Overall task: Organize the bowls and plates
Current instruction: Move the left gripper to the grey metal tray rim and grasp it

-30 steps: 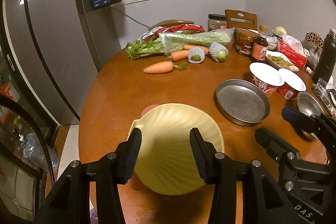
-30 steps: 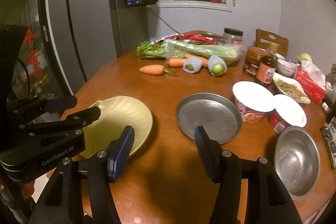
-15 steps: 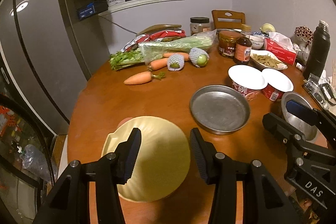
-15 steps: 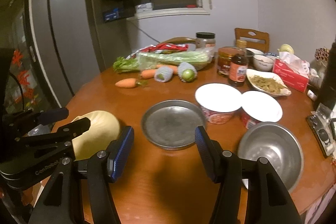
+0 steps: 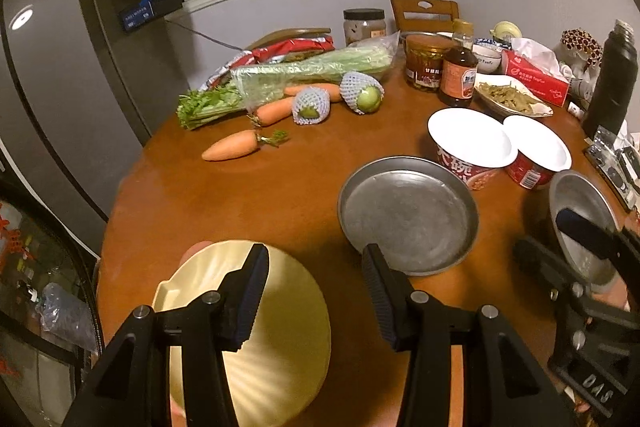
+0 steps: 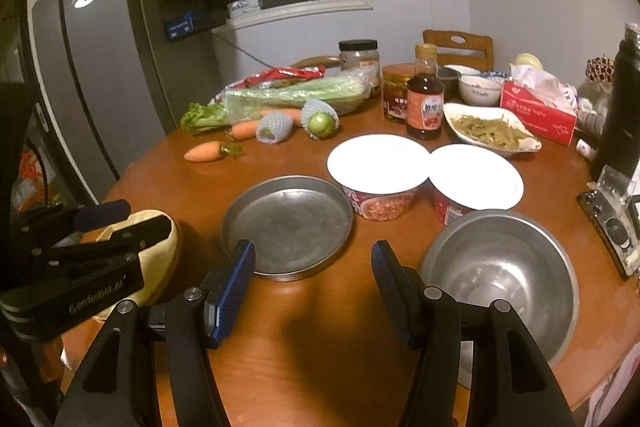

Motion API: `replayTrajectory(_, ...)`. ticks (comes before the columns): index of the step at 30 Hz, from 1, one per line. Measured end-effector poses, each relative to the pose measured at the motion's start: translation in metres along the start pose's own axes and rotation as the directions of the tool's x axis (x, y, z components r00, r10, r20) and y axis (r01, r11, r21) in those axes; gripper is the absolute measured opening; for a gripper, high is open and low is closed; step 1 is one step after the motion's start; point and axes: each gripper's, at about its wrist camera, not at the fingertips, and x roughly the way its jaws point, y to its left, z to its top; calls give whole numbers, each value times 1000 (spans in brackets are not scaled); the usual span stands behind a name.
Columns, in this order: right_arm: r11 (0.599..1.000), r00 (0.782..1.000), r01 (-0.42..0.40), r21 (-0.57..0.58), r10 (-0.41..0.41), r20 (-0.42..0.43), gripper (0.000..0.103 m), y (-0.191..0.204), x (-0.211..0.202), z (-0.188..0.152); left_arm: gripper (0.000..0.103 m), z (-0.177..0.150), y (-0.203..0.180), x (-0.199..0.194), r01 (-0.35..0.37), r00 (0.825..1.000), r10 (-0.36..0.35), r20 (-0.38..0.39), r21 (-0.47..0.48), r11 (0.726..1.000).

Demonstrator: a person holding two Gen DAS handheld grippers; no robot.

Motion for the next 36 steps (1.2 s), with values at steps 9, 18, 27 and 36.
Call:
replayTrajectory(9,1000,999,-5,14,6,-54,62,-2,31,4,49,24,1,35,31,998,-31,-63,-1,1000)
replayTrajectory(18,999,994,14,31,-10,-109,63,-12,58,15,49,36,-7,62,49,992,-48,-115,6,999)
replayTrajectory(27,999,980,35,13,-32,-194,63,-18,82,19,48,44,-13,83,54,986,-53,-158,2,999)
replayTrajectory(36,999,973,49,-6,-49,-225,63,-14,98,21,48,46,-13,101,42,982,-43,-183,-8,999)
